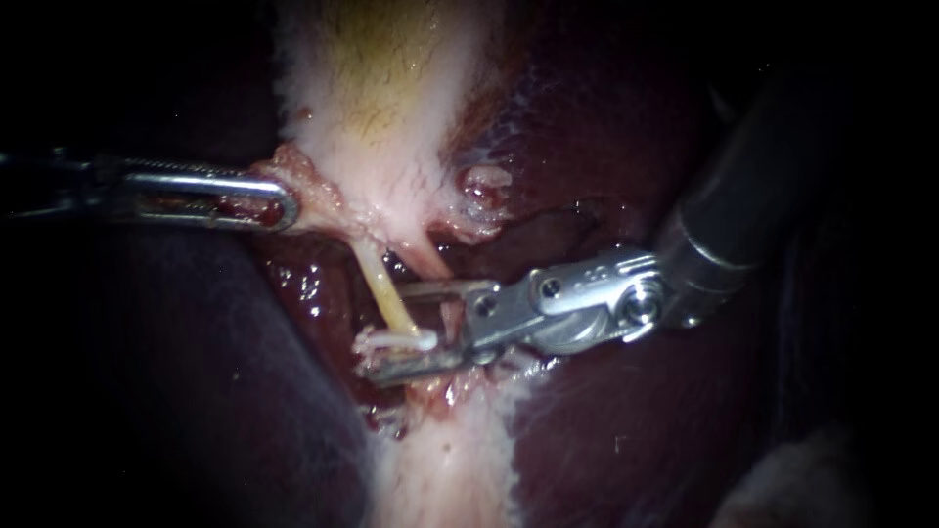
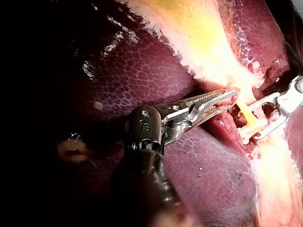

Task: Going back second clip left tube

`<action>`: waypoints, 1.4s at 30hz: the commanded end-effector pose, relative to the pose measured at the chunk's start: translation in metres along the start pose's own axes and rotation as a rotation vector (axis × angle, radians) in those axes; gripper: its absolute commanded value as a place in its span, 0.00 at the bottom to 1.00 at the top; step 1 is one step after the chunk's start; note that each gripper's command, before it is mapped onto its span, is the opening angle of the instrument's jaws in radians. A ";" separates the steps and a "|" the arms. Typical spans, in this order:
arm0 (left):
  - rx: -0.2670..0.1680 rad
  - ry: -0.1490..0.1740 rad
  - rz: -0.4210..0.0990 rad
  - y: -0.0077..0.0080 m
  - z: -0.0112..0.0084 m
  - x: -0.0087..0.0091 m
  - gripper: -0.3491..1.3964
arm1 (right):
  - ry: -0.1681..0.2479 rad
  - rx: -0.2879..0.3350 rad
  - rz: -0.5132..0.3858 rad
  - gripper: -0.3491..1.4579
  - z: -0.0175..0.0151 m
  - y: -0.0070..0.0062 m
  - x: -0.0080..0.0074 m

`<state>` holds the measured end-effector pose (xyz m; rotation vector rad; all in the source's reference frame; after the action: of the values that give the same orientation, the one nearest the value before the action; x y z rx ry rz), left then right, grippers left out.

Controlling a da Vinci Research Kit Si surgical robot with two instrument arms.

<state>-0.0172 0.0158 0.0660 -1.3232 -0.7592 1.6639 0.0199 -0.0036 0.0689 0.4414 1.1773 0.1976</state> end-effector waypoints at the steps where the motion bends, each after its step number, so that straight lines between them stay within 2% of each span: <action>1: -0.001 0.000 0.000 0.0000 -0.0001 0.0000 0.00 | 0.001 0.000 -0.002 0.47 -0.0007 0.0000 0.0002; 14: -0.002 0.000 0.000 -0.0002 -0.0002 0.0000 0.00 | 0.001 -0.033 -0.073 0.47 -0.0124 -0.0003 0.0010; 20: -0.002 0.000 0.000 -0.0002 -0.0002 0.0000 0.00 | 0.003 -0.027 -0.085 0.47 -0.0158 -0.0001 0.0017; 25: -0.002 -0.001 0.000 -0.0002 -0.0002 0.0000 0.00 | 0.004 -0.021 -0.089 0.47 -0.0171 -0.0002 0.0020; 34: 0.001 0.001 0.003 -0.0007 0.0004 -0.0003 0.00 | 0.005 -0.018 -0.090 0.47 -0.0174 -0.0005 0.0020; 42: 0.011 0.006 0.008 -0.0023 0.0030 -0.0009 0.00 | 0.005 -0.018 -0.090 0.47 -0.0175 -0.0005 0.0020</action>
<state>-0.0197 0.0162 0.0694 -1.3265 -0.7418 1.6674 0.0045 0.0007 0.0615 0.3719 1.1966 0.1311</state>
